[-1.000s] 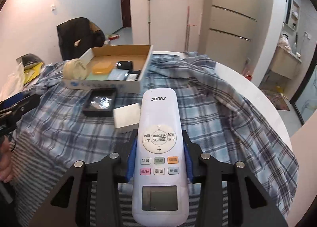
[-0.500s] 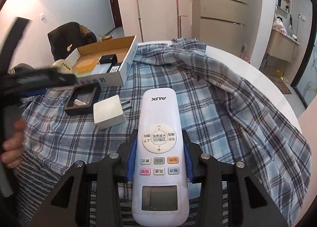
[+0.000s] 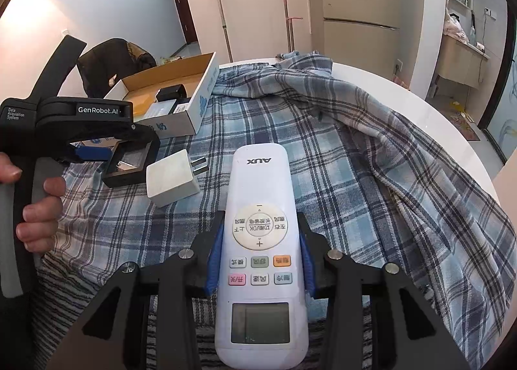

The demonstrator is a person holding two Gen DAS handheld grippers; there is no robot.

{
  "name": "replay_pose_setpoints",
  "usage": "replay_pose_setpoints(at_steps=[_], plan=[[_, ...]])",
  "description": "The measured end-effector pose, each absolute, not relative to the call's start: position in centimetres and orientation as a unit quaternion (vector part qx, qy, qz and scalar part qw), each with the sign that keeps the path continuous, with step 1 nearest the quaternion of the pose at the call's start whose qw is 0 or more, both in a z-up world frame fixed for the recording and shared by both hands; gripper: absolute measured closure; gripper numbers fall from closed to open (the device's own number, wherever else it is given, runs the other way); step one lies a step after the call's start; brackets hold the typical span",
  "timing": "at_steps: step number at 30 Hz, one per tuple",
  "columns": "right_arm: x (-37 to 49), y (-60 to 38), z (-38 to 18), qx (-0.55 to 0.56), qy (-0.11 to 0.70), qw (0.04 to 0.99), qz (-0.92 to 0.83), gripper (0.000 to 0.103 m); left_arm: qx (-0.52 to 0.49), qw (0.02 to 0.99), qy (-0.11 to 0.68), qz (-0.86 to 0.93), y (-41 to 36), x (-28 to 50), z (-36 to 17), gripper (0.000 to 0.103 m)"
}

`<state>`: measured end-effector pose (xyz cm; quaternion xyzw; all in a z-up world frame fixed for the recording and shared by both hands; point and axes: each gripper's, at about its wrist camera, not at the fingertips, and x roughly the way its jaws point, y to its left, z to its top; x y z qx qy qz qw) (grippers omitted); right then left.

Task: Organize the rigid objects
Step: 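Close the left gripper on the black square magnifier frame, then carry the black frame with the left gripper while the right gripper carries the remote over the box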

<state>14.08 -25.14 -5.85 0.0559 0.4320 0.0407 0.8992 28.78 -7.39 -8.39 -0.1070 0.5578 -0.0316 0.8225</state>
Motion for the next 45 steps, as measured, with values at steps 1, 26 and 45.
replay_pose_setpoints(at_steps=[1, 26, 45], plan=[[14.1, -25.1, -5.8, 0.056, 0.431, 0.900, 0.041, 0.064, -0.108, 0.822, 0.559, -0.031, -7.2, 28.8, -8.5, 0.022], [14.2, -25.2, -6.1, 0.055, 0.438, 0.897, 0.039, 0.064, -0.046, 0.829, 0.556, -0.043, -7.6, 28.2, -8.0, 0.030], [11.6, -22.0, -3.6, 0.030, 0.433, 0.898, 0.072, 0.064, -0.045, 0.864, 0.496, -0.075, -1.0, 17.0, -2.2, 0.030]])
